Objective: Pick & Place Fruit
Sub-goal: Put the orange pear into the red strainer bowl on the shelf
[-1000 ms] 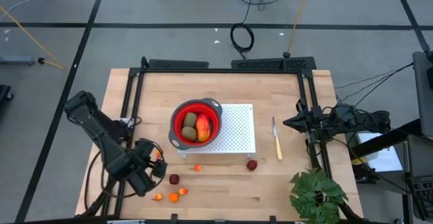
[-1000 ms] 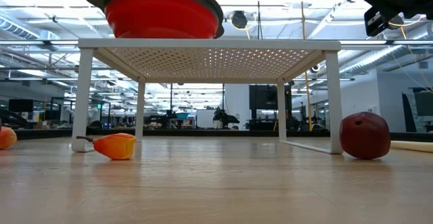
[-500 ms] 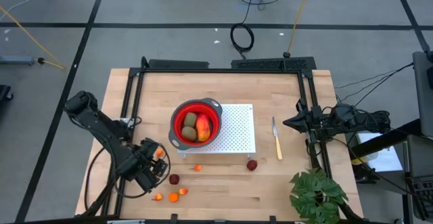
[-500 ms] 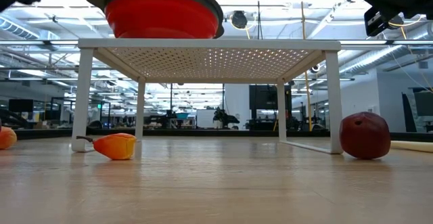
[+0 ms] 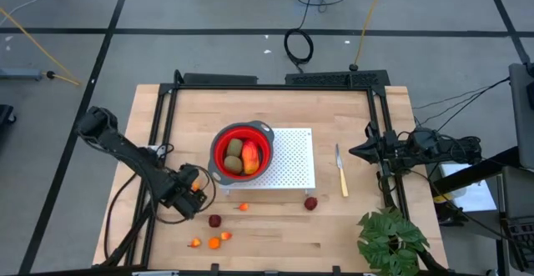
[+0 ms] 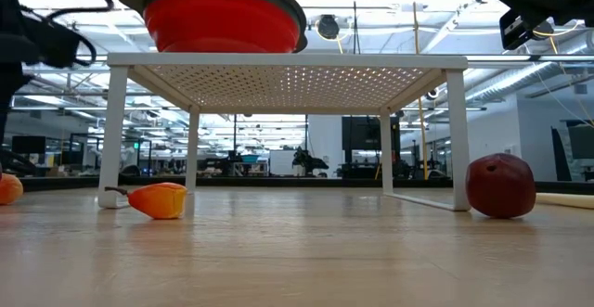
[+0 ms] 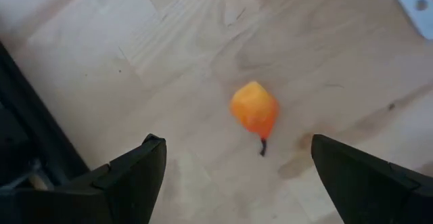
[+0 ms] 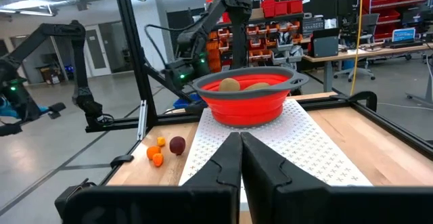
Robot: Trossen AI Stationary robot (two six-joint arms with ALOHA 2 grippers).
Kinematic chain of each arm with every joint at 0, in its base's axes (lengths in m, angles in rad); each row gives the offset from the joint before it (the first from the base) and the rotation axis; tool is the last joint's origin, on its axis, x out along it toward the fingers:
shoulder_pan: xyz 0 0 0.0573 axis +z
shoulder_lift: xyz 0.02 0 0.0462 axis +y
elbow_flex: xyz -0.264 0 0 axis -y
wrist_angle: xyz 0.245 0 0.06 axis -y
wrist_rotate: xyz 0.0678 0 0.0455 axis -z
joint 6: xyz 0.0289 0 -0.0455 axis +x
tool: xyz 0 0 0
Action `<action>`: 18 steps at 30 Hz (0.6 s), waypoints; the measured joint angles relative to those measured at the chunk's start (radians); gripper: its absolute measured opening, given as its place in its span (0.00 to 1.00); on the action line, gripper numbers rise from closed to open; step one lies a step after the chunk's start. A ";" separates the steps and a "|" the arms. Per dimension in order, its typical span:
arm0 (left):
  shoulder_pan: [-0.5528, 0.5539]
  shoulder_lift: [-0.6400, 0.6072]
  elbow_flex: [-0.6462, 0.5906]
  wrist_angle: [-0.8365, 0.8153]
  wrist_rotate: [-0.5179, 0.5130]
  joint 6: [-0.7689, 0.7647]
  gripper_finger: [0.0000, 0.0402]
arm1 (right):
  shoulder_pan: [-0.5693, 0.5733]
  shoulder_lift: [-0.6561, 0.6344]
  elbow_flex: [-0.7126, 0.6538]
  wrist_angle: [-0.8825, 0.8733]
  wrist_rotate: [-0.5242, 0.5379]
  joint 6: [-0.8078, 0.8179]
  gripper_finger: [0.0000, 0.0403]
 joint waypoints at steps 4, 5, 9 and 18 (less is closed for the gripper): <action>0.025 -0.046 -0.058 0.068 -0.001 0.050 0.91 | 0.000 0.000 0.000 0.000 0.000 0.000 0.00; 0.031 -0.054 -0.073 0.092 -0.001 0.067 0.91 | 0.000 0.000 0.000 0.000 0.000 0.000 0.00; 0.053 -0.069 -0.128 0.185 0.017 0.116 0.91 | 0.000 0.000 0.000 0.000 0.000 0.000 0.00; 0.094 -0.069 -0.227 0.385 0.074 0.199 0.91 | 0.000 0.000 0.000 0.000 0.000 0.000 0.00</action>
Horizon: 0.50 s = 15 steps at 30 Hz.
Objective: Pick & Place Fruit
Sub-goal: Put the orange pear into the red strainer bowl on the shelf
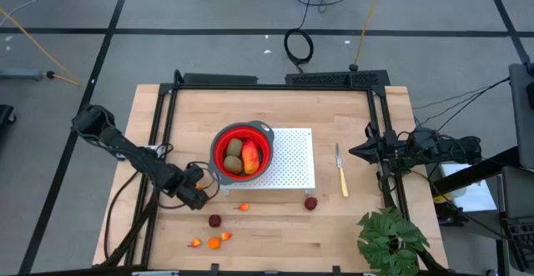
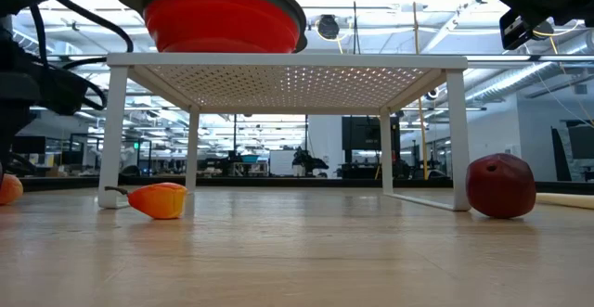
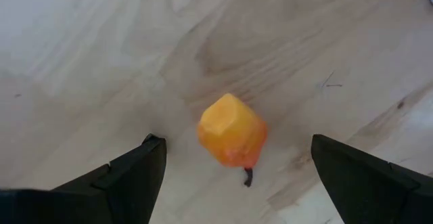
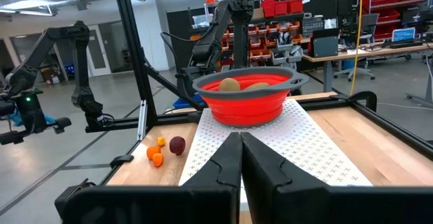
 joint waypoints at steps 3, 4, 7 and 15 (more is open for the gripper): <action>0.006 0.000 -0.001 0.002 0.000 0.018 0.91 | 0.000 0.000 0.000 0.000 0.000 0.000 0.00; 0.009 0.000 -0.001 0.002 0.000 0.026 0.91 | 0.000 0.000 0.000 0.000 0.000 0.000 0.00; 0.011 0.000 -0.001 0.002 -0.002 0.058 0.91 | 0.000 0.000 0.000 0.000 0.000 0.000 0.00; 0.011 0.000 -0.001 -0.013 -0.038 0.070 0.91 | 0.000 0.000 0.000 0.000 0.001 0.000 0.00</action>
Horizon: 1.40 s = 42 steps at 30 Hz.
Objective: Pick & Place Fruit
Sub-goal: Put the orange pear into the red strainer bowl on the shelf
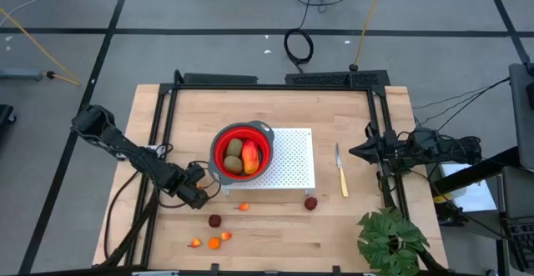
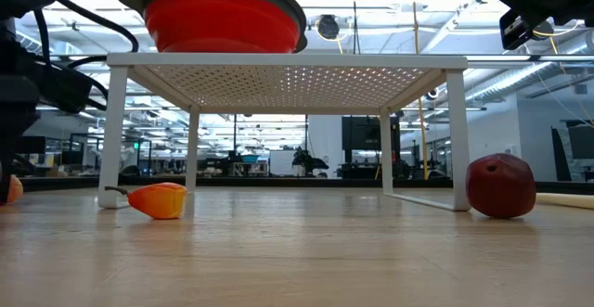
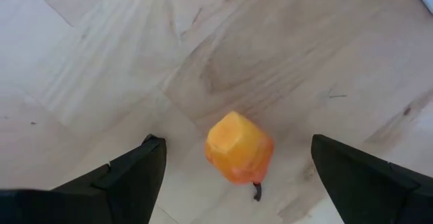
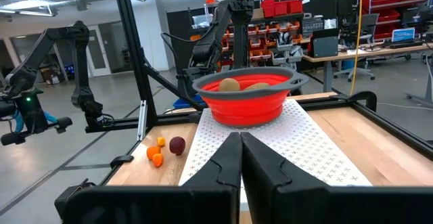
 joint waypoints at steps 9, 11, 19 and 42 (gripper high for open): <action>0.000 0.000 0.000 -0.019 -0.026 0.020 0.78 | 0.000 0.000 0.000 0.000 0.000 0.000 0.00; 0.000 0.000 0.000 -0.020 -0.045 0.019 0.73 | 0.000 0.000 0.000 0.000 0.000 0.000 0.00; 0.000 0.000 0.000 -0.020 -0.065 0.025 0.58 | 0.000 0.000 0.000 0.000 0.000 0.000 0.00; 0.000 -0.023 0.003 -0.025 0.048 -0.018 0.25 | 0.000 0.000 0.000 0.000 0.000 0.056 0.00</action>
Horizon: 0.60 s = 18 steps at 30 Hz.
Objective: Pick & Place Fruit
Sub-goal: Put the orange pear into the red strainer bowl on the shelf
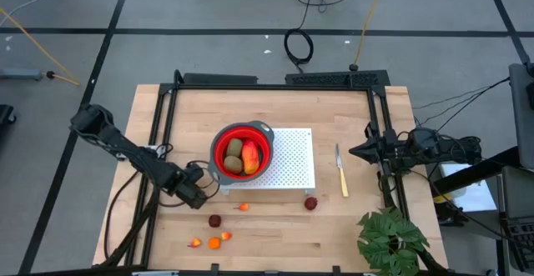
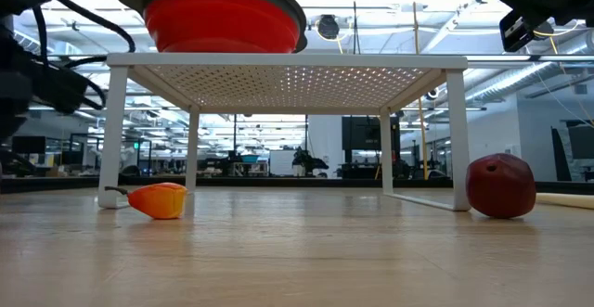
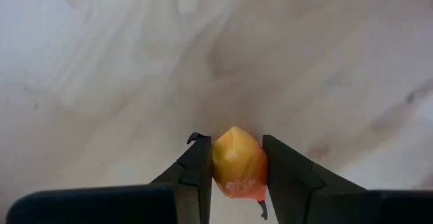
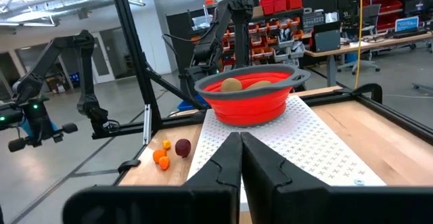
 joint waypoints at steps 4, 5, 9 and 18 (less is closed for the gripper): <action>0.000 -0.052 0.017 0.001 0.029 -0.010 0.26 | 0.000 0.000 0.000 0.000 0.000 -0.001 0.00; 0.000 -0.068 0.022 0.001 0.037 -0.010 0.26 | 0.000 0.000 0.000 0.000 0.000 -0.001 0.00; -0.002 -0.133 0.067 0.001 0.110 -0.023 0.26 | 0.000 0.000 0.000 0.000 0.000 -0.003 0.00; -0.023 -0.201 0.230 0.047 0.265 -0.122 0.26 | 0.000 0.000 0.000 0.000 0.000 -0.014 0.00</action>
